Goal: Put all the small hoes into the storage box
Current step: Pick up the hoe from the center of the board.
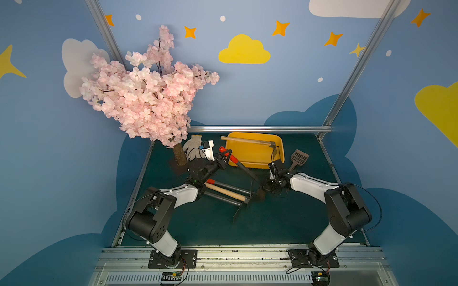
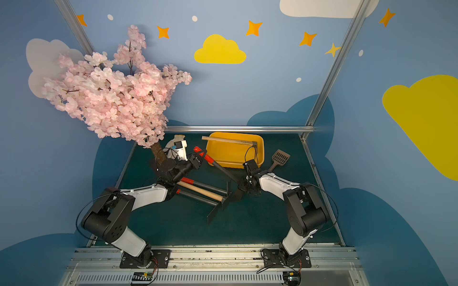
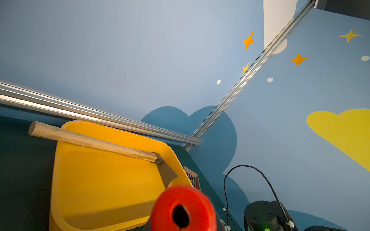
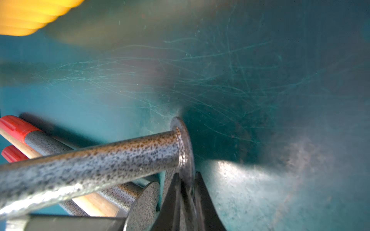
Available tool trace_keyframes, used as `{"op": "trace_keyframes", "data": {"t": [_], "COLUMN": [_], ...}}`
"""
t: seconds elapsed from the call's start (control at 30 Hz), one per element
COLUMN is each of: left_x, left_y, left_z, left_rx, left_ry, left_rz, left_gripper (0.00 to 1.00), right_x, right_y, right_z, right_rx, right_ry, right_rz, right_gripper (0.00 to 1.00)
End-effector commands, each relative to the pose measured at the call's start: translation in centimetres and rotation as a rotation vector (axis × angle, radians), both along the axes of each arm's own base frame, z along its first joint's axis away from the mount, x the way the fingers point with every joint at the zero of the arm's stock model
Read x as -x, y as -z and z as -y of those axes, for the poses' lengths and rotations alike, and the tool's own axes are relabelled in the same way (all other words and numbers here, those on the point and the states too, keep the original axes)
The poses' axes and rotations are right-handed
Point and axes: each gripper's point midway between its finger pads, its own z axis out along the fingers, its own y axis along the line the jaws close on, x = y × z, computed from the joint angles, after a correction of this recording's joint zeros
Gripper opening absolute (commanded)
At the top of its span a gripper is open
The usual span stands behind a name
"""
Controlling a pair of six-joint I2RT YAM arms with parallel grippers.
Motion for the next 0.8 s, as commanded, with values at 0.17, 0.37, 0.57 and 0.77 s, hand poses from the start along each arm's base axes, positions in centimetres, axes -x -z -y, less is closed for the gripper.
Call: {"op": "trace_keyframes", "data": {"t": [0.17, 0.37, 0.57, 0.77], "left_x": [1.3, 1.4, 1.6, 1.4], "left_y": [-0.3, 0.7, 1.4, 1.8], "left_z": [0.6, 0.6, 0.4, 0.5], "left_rx": [-0.032, -0.033, -0.048, -0.053], "left_ry": [0.037, 0.038, 0.035, 0.036], "left_rz": [0.043, 0.027, 0.014, 0.004], "left_gripper": [0.03, 0.03, 0.03, 0.03], "right_x": [1.0, 1.5, 1.4, 0.3], "right_y": [-2.3, -1.3, -2.4, -7.8], "right_z": [0.5, 0.1, 1.2, 3.9], "right_rx": [-0.014, -0.090, -0.122, -0.078], "right_ry": [-0.021, -0.022, 0.037, 0.098], "right_rz": [0.061, 0.043, 0.097, 0.210], "right_gripper": [0.00, 0.00, 0.00, 0.00]}}
